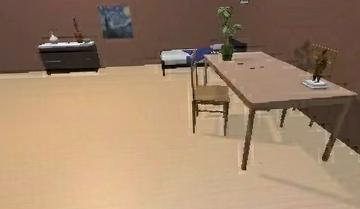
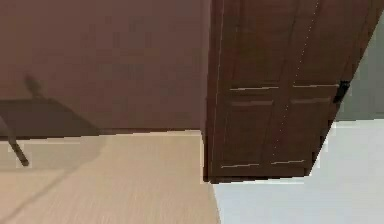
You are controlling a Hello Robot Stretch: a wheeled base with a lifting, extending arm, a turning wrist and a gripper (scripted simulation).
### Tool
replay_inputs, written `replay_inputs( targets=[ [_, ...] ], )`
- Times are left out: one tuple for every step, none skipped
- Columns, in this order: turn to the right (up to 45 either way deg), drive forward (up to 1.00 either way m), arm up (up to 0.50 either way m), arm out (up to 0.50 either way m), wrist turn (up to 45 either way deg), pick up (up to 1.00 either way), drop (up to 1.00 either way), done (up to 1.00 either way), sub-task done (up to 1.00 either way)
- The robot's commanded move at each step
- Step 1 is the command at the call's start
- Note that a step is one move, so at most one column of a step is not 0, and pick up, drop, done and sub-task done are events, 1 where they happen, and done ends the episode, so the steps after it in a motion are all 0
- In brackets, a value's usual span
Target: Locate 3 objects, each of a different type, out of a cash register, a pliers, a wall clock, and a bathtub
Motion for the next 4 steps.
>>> replay_inputs(
  targets=[
    [-45.0, 0.00, 0.00, 0.00, 0.0, 0.00, 0.00, 0.00, 0.00],
    [-6.0, 0.00, 0.00, 0.00, 0.0, 0.00, 0.00, 0.00, 0.00],
    [0.0, 0.45, 0.00, 0.00, 0.0, 0.00, 0.00, 0.00, 0.00],
    [-30.0, 0.00, 0.00, 0.00, 0.0, 0.00, 0.00, 0.00, 0.00]
  ],
)
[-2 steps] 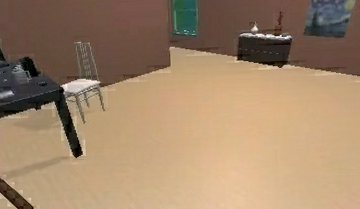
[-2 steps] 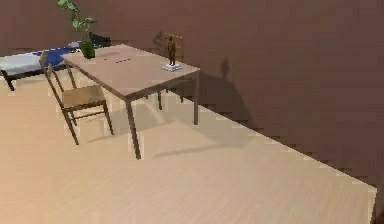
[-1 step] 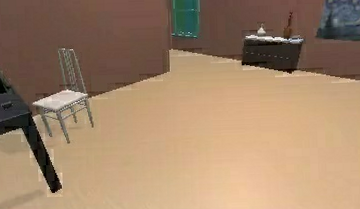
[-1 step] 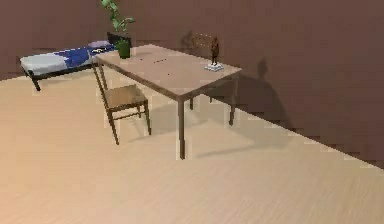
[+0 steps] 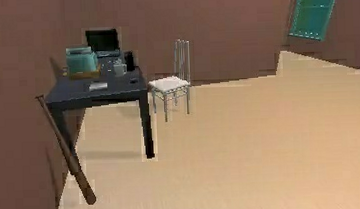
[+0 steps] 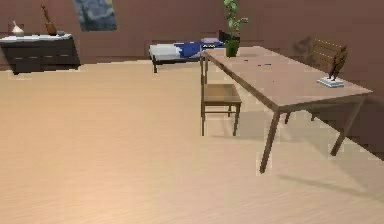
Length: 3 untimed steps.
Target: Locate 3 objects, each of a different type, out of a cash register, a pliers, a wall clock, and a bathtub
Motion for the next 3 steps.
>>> replay_inputs(
  targets=[
    [0.0, 1.00, 0.00, 0.00, 0.0, 0.00, 0.00, 0.00, 0.00],
    [-18.0, 0.00, 0.00, 0.00, 0.0, 0.00, 0.00, 0.00, 0.00],
    [0.0, 0.10, 0.00, 0.00, 0.0, 0.00, 0.00, 0.00, 0.00]
  ],
)
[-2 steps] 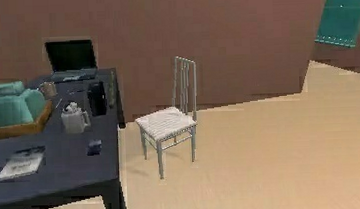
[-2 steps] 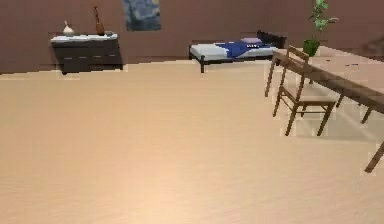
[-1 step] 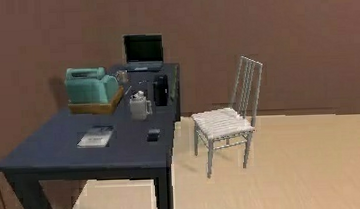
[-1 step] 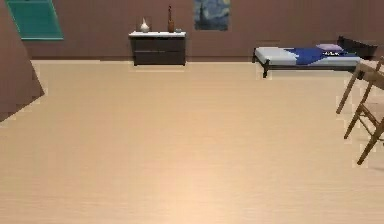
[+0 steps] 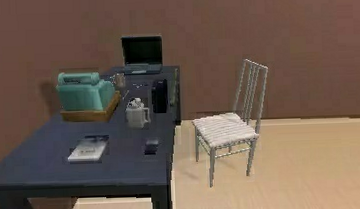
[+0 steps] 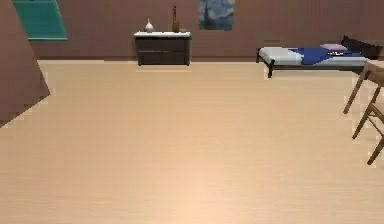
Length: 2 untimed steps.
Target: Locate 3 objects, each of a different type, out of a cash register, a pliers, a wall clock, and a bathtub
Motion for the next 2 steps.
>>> replay_inputs(
  targets=[
    [-24.0, 0.00, 0.00, 0.00, 0.0, 0.00, 0.00, 0.00, 0.00],
    [0.0, 0.00, 0.00, 0.00, 0.0, 0.00, 0.00, 1.00, 0.00]
  ],
)
